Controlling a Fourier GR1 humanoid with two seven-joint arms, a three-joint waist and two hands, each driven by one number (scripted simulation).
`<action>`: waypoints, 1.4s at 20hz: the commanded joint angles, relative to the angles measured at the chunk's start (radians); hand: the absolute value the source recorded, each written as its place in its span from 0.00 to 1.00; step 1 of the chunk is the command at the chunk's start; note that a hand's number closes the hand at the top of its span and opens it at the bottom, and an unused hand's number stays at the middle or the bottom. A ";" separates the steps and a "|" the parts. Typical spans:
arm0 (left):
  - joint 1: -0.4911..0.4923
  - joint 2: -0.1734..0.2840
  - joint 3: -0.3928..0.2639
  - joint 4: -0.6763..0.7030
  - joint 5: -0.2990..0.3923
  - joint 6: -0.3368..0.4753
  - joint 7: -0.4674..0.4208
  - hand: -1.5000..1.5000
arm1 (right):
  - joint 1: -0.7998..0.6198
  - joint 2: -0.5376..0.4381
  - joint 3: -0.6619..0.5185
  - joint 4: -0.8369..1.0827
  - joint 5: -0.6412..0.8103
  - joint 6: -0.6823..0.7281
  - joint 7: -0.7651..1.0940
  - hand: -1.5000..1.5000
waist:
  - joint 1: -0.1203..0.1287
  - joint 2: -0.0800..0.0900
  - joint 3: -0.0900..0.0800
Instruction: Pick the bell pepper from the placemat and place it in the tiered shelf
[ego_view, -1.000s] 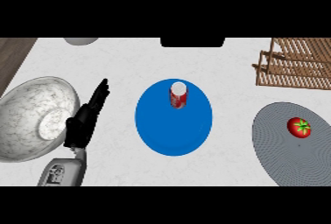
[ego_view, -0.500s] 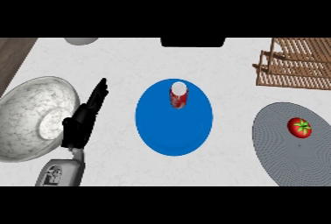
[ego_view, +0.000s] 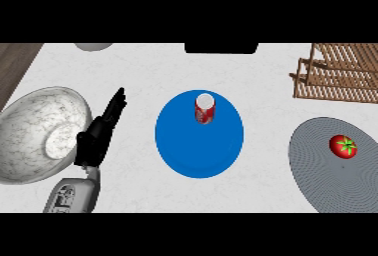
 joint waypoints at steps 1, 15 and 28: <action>0.077 -0.004 -0.016 -0.018 -0.015 0.003 -0.042 0.50 | 0.001 -0.002 0.037 0.072 0.036 -0.074 -0.054 1.00 | 0.000 -0.002 0.000; 0.007 -0.012 -0.012 0.009 -0.019 0.008 -0.015 0.50 | -0.098 0.058 -0.098 0.490 -0.110 -0.410 -0.402 1.00 | 0.014 0.005 0.002; 0.030 -0.016 -0.025 -0.058 -0.015 -0.003 0.028 0.50 | -0.263 -0.093 -0.158 0.962 -0.193 -0.484 -0.714 1.00 | 0.027 0.008 0.001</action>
